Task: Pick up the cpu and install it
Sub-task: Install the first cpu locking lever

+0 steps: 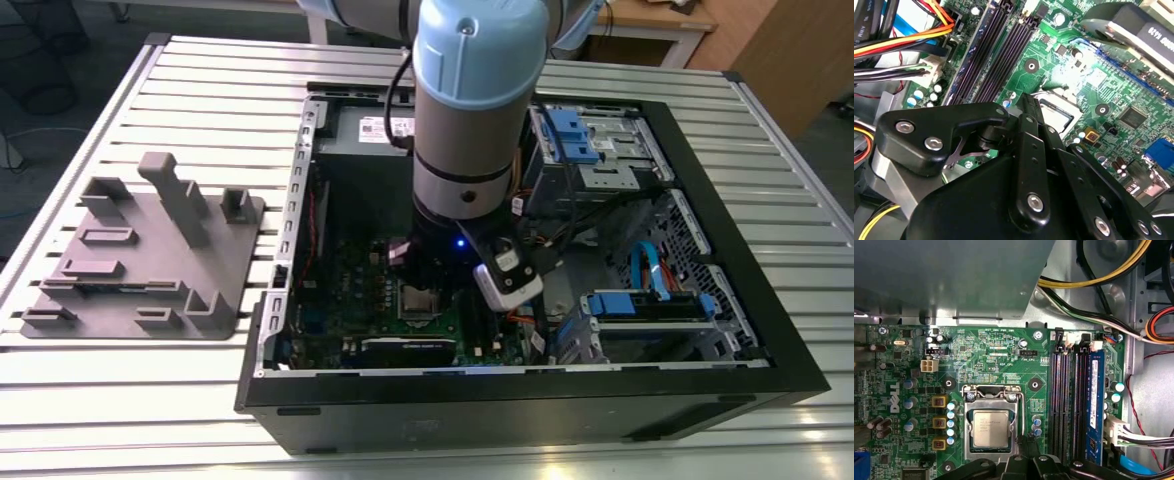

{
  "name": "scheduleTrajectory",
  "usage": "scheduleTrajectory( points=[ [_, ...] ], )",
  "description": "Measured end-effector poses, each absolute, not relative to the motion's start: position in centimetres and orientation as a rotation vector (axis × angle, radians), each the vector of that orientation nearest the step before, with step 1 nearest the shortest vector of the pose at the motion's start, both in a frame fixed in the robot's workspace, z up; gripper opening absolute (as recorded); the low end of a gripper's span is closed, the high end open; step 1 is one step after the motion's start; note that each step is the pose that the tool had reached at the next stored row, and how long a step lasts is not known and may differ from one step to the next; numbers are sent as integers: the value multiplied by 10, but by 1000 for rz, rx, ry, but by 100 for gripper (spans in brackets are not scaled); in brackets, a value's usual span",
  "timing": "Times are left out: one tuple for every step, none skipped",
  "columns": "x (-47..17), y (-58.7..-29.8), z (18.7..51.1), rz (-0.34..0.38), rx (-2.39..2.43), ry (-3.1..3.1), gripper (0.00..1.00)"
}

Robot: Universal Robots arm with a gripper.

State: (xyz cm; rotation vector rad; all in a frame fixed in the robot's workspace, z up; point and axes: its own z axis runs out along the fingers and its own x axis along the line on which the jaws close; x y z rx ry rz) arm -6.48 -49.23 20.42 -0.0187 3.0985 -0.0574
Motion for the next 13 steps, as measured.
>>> scheduleTrajectory(
  points=[
    [-65,-493,203,-58,-19,3099,11],
    [-65,-493,203,-58,-19,3099,11],
    [-65,-493,202,-58,-19,3099,11],
    [-65,-493,201,-59,-20,3099,11],
    [-65,-493,201,-59,-20,3099,11],
    [-65,-493,200,-59,-20,3098,11],
    [-65,-493,199,-59,-20,3098,11],
    [-65,-493,198,-59,-21,3098,11],
    [-65,-493,197,-59,-21,3099,11],
    [-65,-493,196,-59,-21,3099,11],
    [-65,-493,195,-59,-22,3099,11],
    [-65,-493,194,-59,-22,3098,11],
    [-65,-493,193,-59,-22,3099,11]
  ],
)
